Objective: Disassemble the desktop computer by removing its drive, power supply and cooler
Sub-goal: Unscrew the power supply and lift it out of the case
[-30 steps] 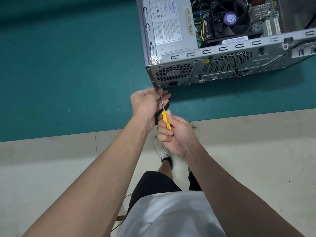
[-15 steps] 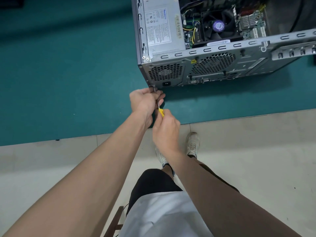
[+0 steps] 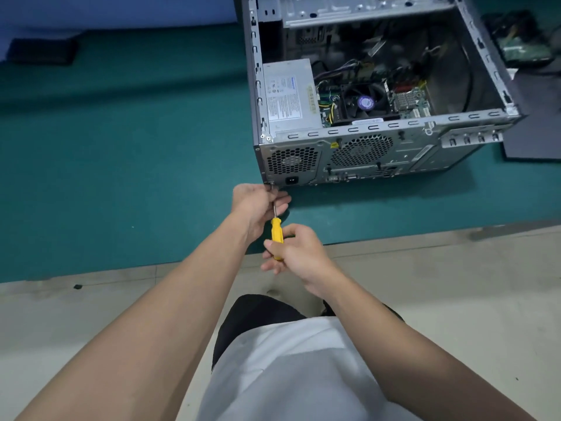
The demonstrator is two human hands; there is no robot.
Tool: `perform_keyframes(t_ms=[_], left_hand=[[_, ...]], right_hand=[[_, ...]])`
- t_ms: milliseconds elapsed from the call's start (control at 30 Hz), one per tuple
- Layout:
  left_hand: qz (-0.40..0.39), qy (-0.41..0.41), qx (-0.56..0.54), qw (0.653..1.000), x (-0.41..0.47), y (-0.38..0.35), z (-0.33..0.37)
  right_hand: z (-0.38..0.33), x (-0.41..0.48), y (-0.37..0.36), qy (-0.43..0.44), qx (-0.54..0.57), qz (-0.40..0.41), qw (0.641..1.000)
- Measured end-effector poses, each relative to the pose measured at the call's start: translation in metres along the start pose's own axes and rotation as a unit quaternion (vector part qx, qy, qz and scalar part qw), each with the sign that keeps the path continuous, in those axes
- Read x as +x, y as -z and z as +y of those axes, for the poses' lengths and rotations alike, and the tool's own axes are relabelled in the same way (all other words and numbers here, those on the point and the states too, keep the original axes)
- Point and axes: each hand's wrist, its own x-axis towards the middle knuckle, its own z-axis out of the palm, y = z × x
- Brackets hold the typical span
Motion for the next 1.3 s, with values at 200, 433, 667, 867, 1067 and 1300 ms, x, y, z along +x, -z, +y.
perform_keyframes(t_ms=[200,433,667,867,1067,1300], left_hand=[[0.092,-0.05,0.123,0.987,0.004,0.0,0.001],[0.006,-0.002,-0.025,1.0,-0.001,0.001,0.003],[0.047,-0.023,0.03,0.998,-0.001,-0.005,-0.003],[-0.025,0.0,-0.043,0.999,-0.002,0.0,-0.002],[0.091,-0.059,0.169,0.98,0.004,-0.008,-0.009],[0.002,-0.01,0.009,1.0,0.001,-0.008,-0.006]], right_hand=[[0.004,-0.001,-0.014,0.044,-0.156,0.112,0.98],[-0.004,-0.01,0.004,-0.056,0.162,-0.07,0.983],[-0.002,-0.004,-0.005,-0.007,-0.011,0.062,0.998],[-0.004,-0.002,0.005,-0.059,0.157,-0.053,0.984],[-0.001,0.004,0.001,-0.021,0.003,0.081,0.997],[-0.006,0.004,0.012,-0.086,0.169,-0.058,0.98]])
